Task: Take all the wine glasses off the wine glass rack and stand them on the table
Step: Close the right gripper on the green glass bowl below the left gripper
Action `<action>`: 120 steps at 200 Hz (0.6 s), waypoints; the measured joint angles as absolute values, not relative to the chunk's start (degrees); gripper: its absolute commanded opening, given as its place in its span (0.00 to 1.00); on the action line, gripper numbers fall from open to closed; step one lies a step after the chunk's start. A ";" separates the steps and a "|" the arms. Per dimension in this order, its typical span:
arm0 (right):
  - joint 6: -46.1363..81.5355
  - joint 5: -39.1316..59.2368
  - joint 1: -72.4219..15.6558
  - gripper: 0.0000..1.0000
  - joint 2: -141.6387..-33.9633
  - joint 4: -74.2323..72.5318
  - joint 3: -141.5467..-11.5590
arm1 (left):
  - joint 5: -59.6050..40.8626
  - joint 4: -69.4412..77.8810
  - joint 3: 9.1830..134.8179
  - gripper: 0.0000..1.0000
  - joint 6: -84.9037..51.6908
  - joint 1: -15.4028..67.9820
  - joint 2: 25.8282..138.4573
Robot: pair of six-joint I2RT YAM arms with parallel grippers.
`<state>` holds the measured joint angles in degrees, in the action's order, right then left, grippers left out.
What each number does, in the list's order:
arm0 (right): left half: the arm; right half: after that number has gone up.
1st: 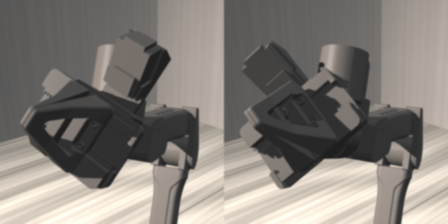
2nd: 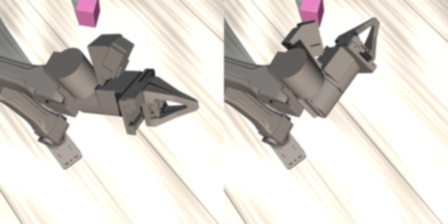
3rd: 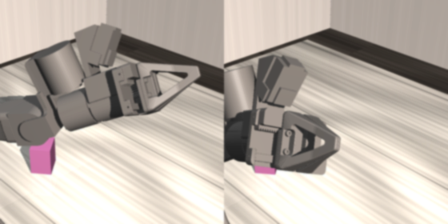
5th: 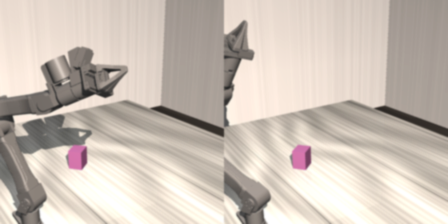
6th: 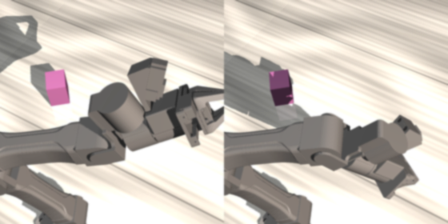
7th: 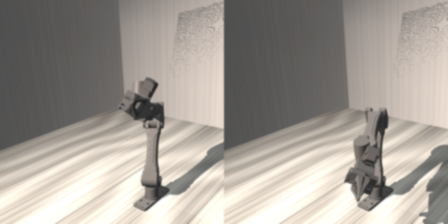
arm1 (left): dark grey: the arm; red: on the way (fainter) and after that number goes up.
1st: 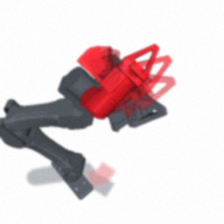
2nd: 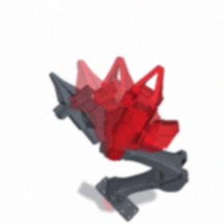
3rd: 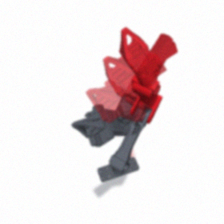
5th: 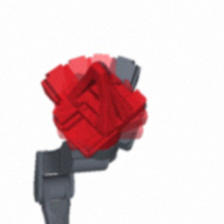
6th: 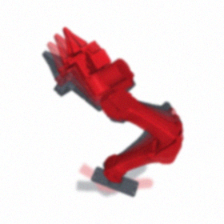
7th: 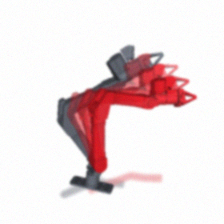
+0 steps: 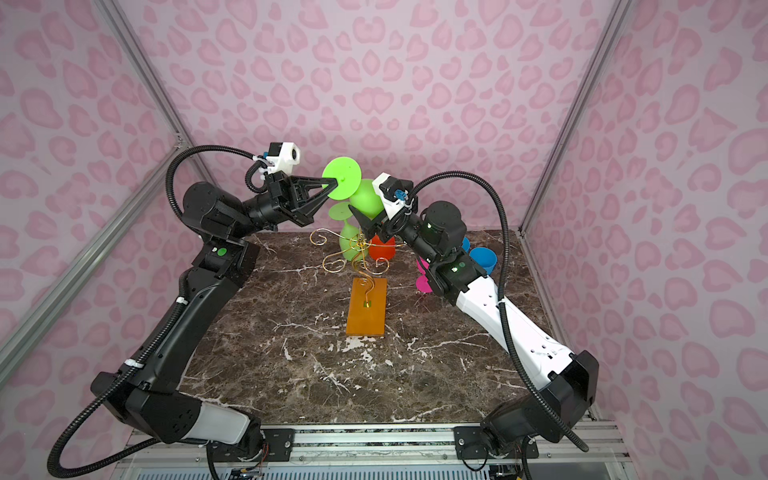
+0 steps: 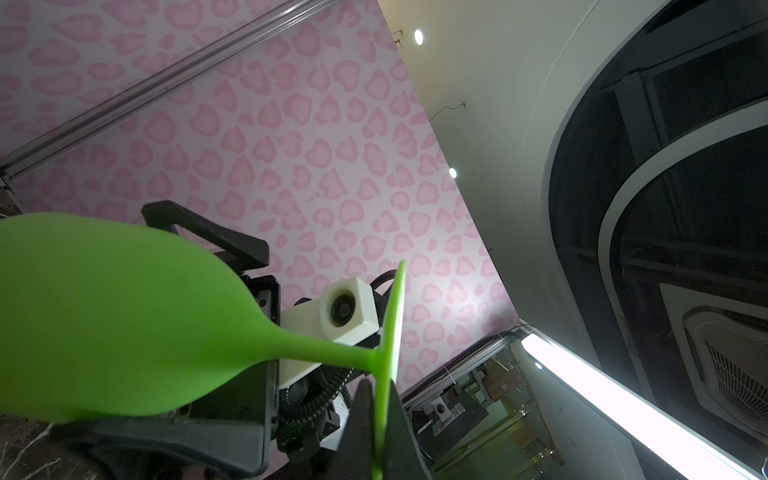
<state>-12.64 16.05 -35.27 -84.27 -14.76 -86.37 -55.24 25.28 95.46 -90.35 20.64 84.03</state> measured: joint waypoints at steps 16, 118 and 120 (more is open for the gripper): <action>-12.62 15.84 -35.24 0.93 -84.27 -15.05 -86.37 | -55.22 25.74 95.44 0.04 -90.80 20.73 84.09; -12.45 15.00 -35.40 0.76 -82.39 -13.96 -83.92 | -55.16 27.49 94.91 0.24 -92.92 21.19 84.93; -12.38 14.96 -35.40 0.75 -82.35 -13.85 -83.88 | -55.16 27.46 94.91 0.26 -92.95 21.17 84.95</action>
